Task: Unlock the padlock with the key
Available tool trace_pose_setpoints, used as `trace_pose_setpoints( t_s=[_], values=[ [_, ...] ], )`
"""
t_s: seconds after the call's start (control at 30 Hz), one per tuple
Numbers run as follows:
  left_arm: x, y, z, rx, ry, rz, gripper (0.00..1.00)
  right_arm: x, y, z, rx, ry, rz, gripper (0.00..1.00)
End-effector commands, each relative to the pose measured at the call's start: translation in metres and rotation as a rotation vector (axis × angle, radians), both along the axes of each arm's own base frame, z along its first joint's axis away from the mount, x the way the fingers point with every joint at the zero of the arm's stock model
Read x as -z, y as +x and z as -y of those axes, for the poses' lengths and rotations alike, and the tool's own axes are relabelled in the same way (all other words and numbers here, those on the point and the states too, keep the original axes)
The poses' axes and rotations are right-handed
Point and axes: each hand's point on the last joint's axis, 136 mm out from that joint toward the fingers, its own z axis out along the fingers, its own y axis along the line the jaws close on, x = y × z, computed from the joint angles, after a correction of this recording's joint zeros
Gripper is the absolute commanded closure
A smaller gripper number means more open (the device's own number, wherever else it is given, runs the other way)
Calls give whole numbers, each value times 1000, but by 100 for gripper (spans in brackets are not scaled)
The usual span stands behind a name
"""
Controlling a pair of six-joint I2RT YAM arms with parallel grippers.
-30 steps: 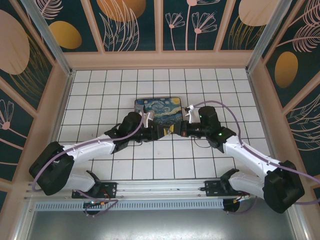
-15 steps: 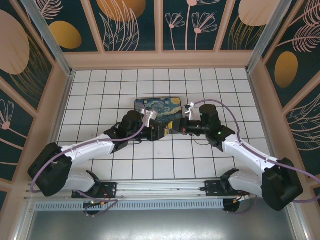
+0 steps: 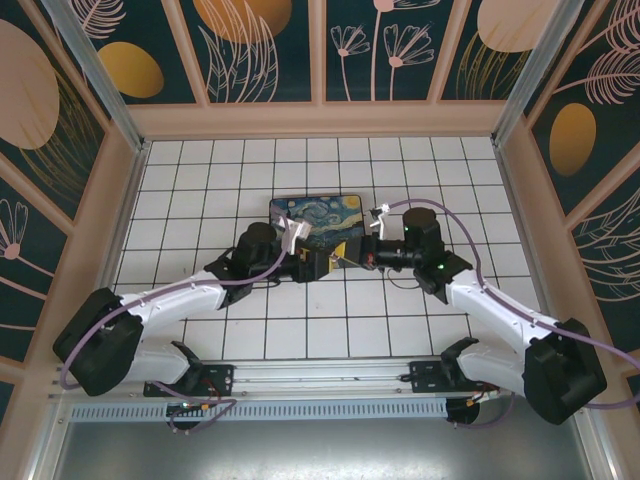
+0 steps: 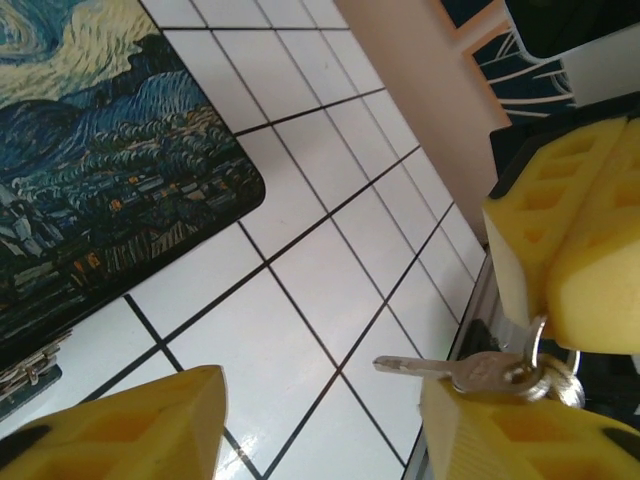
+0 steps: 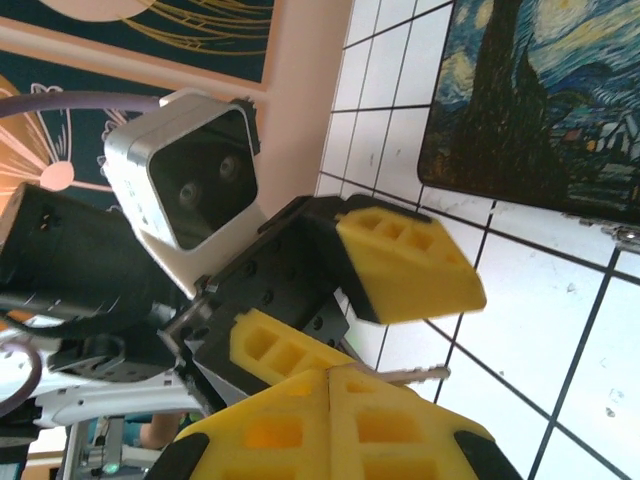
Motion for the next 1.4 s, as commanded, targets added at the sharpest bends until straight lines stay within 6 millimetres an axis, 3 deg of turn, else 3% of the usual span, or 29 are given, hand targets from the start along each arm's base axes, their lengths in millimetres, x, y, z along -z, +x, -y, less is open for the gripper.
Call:
trace_pose_setpoints(
  t_s=[0.0,0.13,0.33,0.67,0.8,1.17,1.37],
  values=[
    [-37,-2,6,44,-150,67,40,1,-4,4,-16,40,-28,96],
    [-42,-5,9,84,-158,109,38,1,-4,0,-37,87,-58,96],
    [-45,-10,14,138,-171,123,44,-4,2,1,-37,123,-68,96],
    [-66,-2,24,102,-486,-182,51,4,5,0,-35,118,-73,96],
    [-78,-2,20,86,-581,-259,54,7,8,0,-21,115,-73,96],
    [-79,-8,7,45,-656,-355,63,7,22,6,39,135,-78,97],
    [-84,-11,1,31,-678,-374,61,9,27,9,68,126,-88,98]
  ],
)
